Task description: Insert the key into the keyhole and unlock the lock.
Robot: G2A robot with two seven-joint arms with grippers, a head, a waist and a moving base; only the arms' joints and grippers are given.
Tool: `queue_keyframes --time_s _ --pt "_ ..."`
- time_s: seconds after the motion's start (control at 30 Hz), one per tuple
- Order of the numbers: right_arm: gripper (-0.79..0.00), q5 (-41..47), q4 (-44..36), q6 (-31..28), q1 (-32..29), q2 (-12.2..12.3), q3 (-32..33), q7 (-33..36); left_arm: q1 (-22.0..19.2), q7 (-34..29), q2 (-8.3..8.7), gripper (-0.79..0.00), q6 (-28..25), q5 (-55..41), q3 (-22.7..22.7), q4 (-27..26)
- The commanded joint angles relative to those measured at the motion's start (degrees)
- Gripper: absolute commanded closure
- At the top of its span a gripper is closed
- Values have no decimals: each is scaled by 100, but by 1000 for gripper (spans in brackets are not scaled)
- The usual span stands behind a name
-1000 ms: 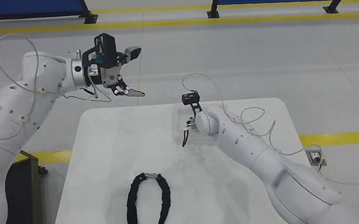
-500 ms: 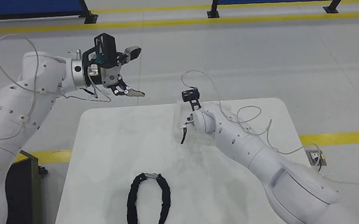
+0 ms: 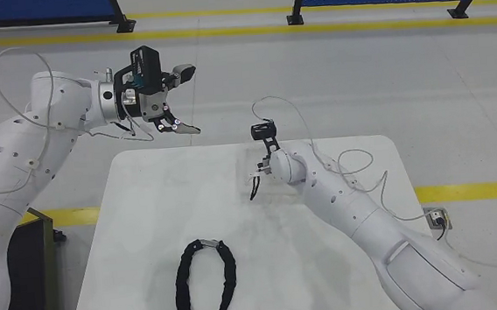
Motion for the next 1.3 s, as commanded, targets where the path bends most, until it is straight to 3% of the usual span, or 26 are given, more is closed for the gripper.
queue_keyframes --time_s 0.0,0.3,0.43,0.97,1.27 --pt "0 7 25 94 -80 33 129 -74 0 0 0 -785 0 -1 0 0" --pt "0 -396 -285 301 -214 44 161 53 0 0 0 -785 0 -1 0 0" --pt "0 -446 -699 81 -331 123 350 181 0 0 0 -785 0 -1 0 0" --pt "0 -138 -3738 -1719 -1895 759 1862 1367 0 0 0 -785 0 -1 0 0" --pt "0 1417 -4938 -3153 -2925 1035 3009 1916 0 0 0 -785 0 -1 0 0"
